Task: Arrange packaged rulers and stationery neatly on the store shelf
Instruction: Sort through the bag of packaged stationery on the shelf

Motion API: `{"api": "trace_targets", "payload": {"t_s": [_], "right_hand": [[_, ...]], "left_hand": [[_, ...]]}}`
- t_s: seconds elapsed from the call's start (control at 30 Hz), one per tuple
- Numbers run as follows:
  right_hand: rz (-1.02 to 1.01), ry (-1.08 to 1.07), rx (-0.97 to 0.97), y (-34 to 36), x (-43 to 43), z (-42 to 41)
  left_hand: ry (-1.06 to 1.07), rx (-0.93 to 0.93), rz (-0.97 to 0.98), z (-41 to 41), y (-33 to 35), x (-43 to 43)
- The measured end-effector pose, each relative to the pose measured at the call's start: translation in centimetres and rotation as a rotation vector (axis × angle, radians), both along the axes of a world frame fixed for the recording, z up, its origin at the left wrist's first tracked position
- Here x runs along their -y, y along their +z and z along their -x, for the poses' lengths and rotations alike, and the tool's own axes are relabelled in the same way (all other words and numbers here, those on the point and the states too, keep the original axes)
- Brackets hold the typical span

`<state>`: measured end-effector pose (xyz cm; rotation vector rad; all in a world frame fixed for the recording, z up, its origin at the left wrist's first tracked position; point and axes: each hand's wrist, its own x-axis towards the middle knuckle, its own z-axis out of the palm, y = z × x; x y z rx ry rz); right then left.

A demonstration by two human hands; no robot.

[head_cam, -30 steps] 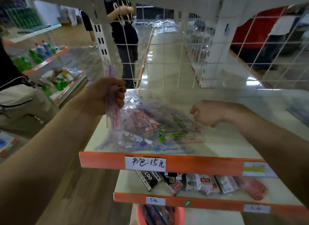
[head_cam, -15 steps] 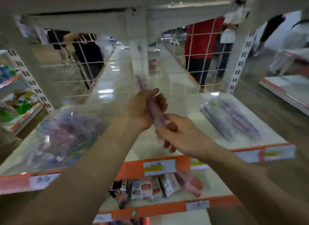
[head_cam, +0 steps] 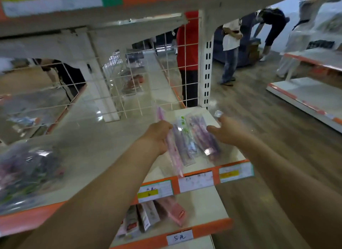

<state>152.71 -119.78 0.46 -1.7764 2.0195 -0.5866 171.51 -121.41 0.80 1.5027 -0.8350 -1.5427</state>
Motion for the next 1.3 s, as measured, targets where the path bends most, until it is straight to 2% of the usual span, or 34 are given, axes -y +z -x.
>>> {"api": "trace_targets", "payload": {"t_s": [0.07, 0.13, 0.3, 0.4, 0.47, 0.57, 0.6, 0.67, 0.8, 0.93, 1.07, 1.2, 1.3], "right_hand": [[-0.091, -0.064, 0.064, -0.5, 0.9, 0.1], [-0.177, -0.114, 0.245, -0.8, 1.5, 0.5], [-0.149, -0.154, 0.47, -0.8, 1.8, 2.0], [-0.213, -0.216, 0.698, -1.3, 1.7, 3.2], [-0.24, -0.212, 0.812, -1.7, 1.5, 4.0], [-0.216, -0.19, 0.893, -1.8, 0.9, 5.0], [-0.217, -0.18, 0.915, -1.8, 0.9, 5.2], [-0.225, -0.152, 0.914, -2.0, 1.0, 5.7], [-0.257, -0.099, 0.842, -2.2, 1.6, 6.5], [-0.312, -0.087, 0.892, -2.9, 1.7, 7.4], [-0.341, -0.059, 0.949, -3.3, 0.8, 8.0], [-0.196, -0.051, 0.981, -2.5, 0.3, 8.0], [-0.038, 0.071, 1.005, -0.3, 0.2, 6.0]], "left_hand": [[0.019, -0.035, 0.025, 1.7, 0.0, 0.7], [0.023, -0.004, 0.038, 3.5, 0.1, 1.4], [-0.089, 0.035, 0.023, 8.5, 0.0, 2.1], [-0.128, 0.092, 0.053, 11.2, -0.4, 2.2], [-0.105, 0.252, 0.117, 12.7, -1.3, 2.4], [-0.137, 0.673, 0.27, 13.9, -2.0, 2.2], [-0.155, 0.753, 0.3, 14.3, -2.1, 2.2], [-0.163, 0.794, 0.318, 14.7, -2.3, 2.5], [-0.099, 0.669, 0.291, 14.2, -2.3, 2.7], [-0.115, 0.451, 0.222, 13.5, -1.7, 2.1], [-0.147, 0.416, 0.24, 13.9, -1.5, 1.4], [-0.048, 0.186, 0.231, 12.6, -1.1, 1.5], [-0.076, -0.099, 0.225, 10.5, -0.1, 1.4]]}}
